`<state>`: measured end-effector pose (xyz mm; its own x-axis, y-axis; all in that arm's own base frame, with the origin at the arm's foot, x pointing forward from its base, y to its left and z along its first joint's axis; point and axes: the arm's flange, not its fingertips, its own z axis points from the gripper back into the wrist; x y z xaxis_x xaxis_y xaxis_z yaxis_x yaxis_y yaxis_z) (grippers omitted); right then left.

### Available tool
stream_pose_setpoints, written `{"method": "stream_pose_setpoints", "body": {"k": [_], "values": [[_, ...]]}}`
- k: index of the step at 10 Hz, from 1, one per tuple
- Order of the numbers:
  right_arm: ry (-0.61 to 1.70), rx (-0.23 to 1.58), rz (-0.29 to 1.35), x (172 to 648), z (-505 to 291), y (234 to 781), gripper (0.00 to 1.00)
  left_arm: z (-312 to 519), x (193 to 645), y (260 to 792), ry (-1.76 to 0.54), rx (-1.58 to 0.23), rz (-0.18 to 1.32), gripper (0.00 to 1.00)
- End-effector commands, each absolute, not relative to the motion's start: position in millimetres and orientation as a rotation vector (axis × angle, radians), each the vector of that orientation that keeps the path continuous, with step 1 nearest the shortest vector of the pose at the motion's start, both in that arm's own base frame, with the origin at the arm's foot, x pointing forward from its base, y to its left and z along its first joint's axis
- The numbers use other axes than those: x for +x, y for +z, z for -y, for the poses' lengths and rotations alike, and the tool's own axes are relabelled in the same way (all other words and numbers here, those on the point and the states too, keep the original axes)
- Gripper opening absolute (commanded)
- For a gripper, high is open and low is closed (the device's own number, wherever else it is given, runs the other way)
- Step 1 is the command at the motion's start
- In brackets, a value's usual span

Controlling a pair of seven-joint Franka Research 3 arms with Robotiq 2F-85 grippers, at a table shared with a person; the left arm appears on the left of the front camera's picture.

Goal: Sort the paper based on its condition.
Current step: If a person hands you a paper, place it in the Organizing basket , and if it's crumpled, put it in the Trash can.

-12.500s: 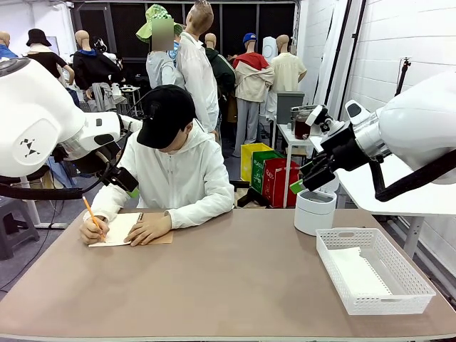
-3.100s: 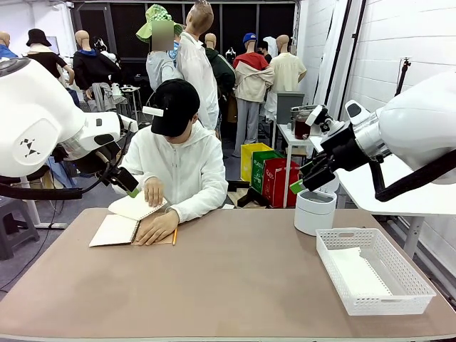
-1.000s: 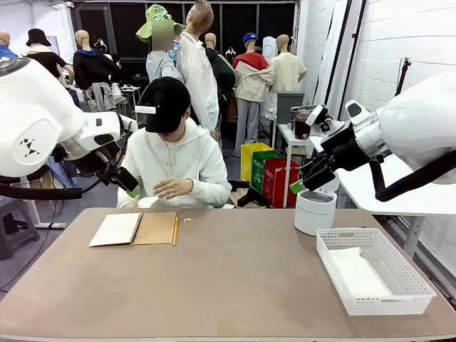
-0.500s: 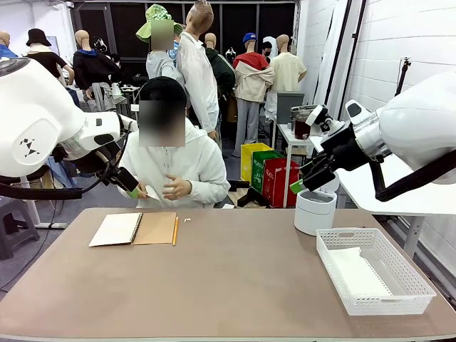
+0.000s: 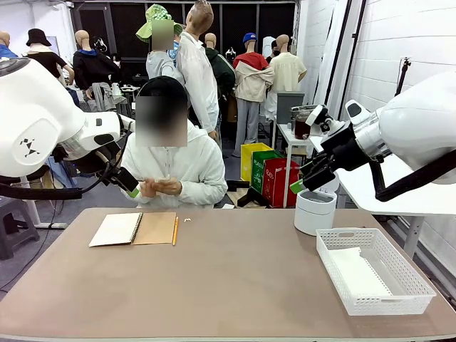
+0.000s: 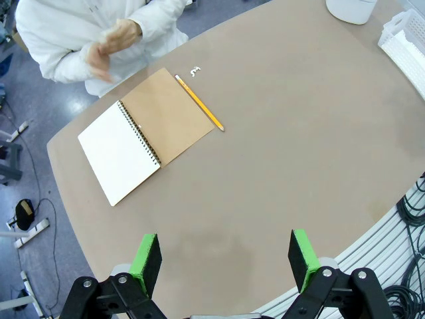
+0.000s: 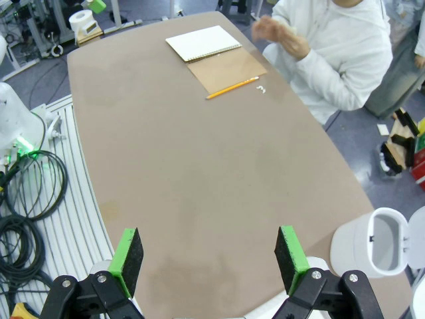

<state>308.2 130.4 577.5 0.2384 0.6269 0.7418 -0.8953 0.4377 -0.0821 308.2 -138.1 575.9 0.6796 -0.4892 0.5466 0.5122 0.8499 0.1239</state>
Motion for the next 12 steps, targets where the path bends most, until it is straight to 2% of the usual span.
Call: {"method": "stream_pose_setpoints", "body": {"k": [1, 12], "values": [[1.089, 0.397, 0.794, 308.3, -130.7, 577.4, 1.00, 137.2, 308.0, 575.6, -0.562, -0.042, 0.602, 1.00], [1.089, 0.397, 0.794, 308.3, -130.7, 577.4, 1.00, 137.2, 308.0, 575.6, -0.562, -0.042, 0.602, 1.00]]}}
